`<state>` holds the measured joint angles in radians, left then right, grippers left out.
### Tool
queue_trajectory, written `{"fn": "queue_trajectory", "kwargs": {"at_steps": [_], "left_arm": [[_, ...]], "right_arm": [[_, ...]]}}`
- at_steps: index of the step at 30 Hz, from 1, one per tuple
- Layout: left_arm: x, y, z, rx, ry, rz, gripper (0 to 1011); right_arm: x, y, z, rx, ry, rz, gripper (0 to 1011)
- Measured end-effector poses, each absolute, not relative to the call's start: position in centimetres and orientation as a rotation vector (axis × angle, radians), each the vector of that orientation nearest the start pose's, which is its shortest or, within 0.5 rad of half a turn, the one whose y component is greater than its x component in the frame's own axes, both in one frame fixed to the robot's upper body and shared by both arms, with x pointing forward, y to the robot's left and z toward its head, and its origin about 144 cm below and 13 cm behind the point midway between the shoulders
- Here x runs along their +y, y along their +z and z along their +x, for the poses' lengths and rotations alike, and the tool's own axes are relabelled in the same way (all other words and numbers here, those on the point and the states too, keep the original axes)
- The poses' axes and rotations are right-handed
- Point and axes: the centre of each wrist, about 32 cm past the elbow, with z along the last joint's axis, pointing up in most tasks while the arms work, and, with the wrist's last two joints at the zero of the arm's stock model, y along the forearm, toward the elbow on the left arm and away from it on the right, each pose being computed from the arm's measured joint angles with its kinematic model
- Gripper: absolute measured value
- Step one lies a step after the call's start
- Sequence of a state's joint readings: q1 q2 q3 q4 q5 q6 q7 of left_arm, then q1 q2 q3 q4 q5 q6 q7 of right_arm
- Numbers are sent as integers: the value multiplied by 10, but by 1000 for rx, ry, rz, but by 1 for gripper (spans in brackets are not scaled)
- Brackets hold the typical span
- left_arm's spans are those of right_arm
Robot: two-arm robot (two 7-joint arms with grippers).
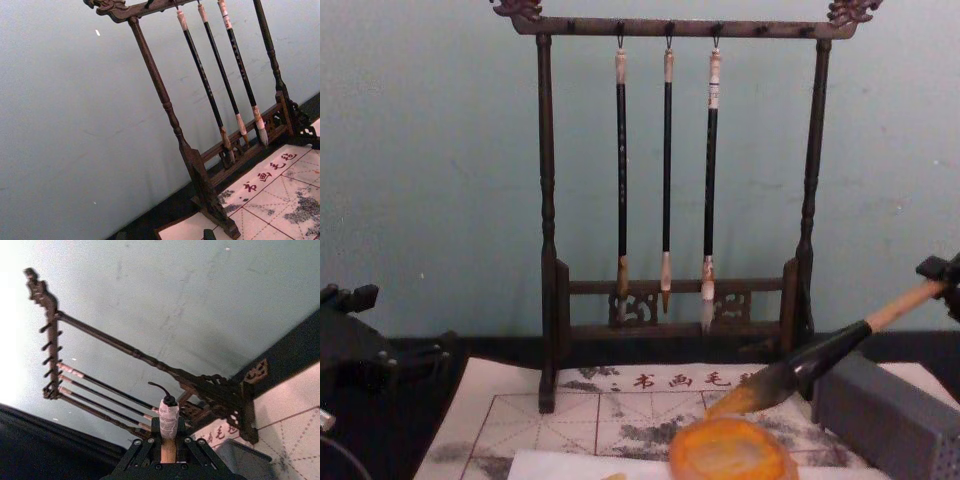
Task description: Pick up the brush from the inkstone, write on the paper, then place the brush back to its original position.
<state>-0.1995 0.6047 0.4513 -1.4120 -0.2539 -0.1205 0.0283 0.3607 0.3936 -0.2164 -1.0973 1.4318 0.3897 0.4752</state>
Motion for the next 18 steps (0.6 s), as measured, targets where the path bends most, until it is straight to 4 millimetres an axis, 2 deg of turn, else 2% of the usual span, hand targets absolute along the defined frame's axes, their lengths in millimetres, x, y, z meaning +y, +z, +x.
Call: {"fn": "queue_trajectory", "kwargs": {"at_steps": [18], "left_arm": [[310, 1140, 489, -285, 1248, 304, 1001]], "right_arm": [[-345, 1156, 531, 876, -783, 544, 182]]}}
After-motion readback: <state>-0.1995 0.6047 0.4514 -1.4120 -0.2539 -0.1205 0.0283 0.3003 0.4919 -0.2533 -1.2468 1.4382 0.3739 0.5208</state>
